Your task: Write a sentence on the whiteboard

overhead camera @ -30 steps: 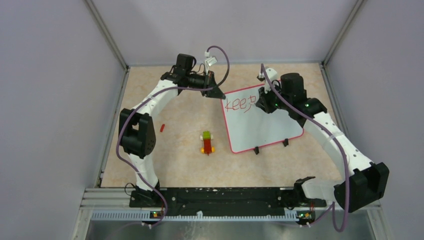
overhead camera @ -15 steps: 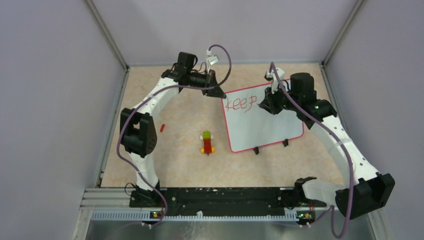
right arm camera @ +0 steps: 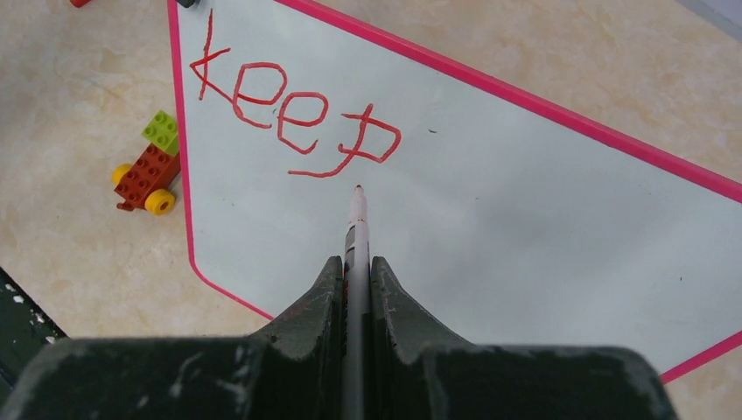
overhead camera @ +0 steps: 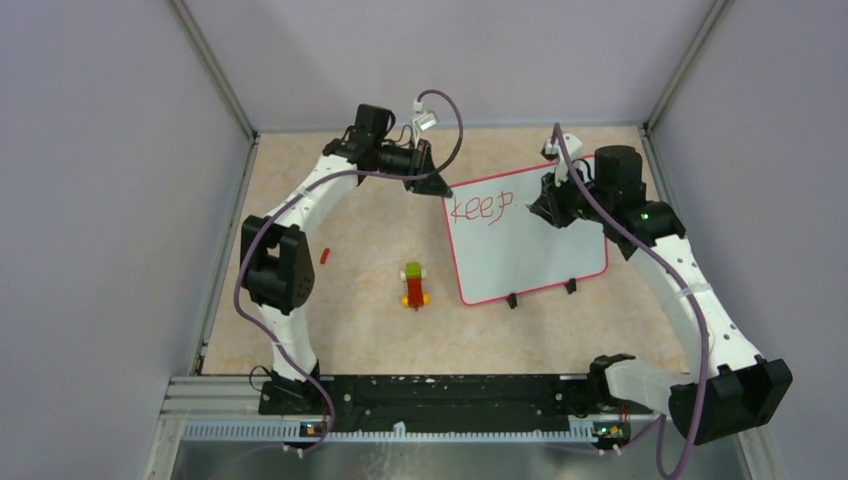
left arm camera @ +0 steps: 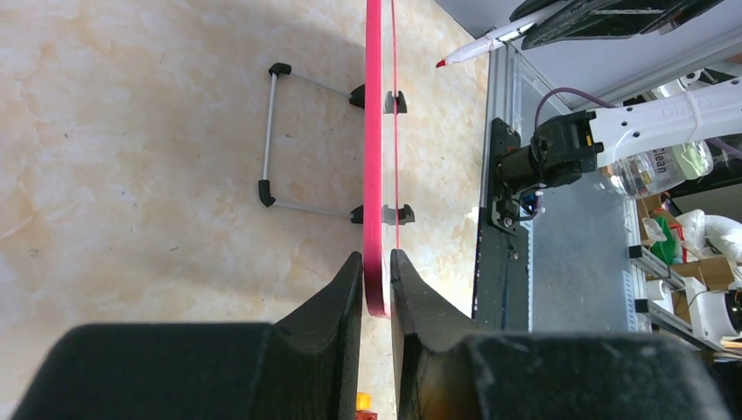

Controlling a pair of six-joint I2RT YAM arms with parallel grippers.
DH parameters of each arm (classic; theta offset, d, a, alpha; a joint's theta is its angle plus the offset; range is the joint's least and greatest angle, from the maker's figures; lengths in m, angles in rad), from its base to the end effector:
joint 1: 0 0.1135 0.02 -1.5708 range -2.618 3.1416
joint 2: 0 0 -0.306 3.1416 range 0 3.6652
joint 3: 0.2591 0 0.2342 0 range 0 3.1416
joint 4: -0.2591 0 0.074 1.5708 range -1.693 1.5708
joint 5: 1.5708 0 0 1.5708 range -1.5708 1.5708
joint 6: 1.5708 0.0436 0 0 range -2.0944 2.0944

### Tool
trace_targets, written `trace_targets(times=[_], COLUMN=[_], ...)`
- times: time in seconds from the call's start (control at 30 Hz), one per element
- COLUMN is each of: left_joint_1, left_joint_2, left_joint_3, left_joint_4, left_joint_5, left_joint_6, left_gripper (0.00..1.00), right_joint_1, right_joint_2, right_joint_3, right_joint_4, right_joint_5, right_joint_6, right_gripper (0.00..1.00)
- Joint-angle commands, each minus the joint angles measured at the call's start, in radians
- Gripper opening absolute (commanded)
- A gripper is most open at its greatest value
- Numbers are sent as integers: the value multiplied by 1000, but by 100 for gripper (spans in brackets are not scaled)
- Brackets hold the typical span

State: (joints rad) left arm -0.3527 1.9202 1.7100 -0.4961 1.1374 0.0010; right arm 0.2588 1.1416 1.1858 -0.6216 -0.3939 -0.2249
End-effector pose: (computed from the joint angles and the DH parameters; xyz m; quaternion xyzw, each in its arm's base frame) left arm 0.3888 -0.1853 0.3525 0.3567 0.7135 -0.5432 0.2620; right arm 0.2006 0.0704 0.3993 -0.2970 0.8147 0.1799 0.4643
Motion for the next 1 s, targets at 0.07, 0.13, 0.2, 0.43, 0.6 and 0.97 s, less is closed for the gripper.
trace_targets(times=[0.07,0.13,0.2,0.43,0.6,0.97], left_joint_1=[-6,-9,-10,-11,-11,-11], left_joint_2=[-58,-57,-57,-52,-52,-47], left_joint_3=[-16,-16,-16,-9,-9,-6], left_joint_4=[43,44,44,48,50,53], left_joint_5=[34,34,31,27,24,26], left_joint_6=[1,2,2,2,1,2], left_gripper=[22,20,16,8,4,0], right_joint_1=[-7,-6,-6,-7,-7,-6], right_joint_2=[-14,-6,-3,18,40,70], right_joint_3=[7,3,-1,2,-7,-19], right_joint_4=[58,73,84,97,102,132], right_joint_5=[55,87,112,131,121,194], right_joint_6=[-14,-19,-21,-24,-22,-38], right_gripper=[0,0,0,0,0,0])
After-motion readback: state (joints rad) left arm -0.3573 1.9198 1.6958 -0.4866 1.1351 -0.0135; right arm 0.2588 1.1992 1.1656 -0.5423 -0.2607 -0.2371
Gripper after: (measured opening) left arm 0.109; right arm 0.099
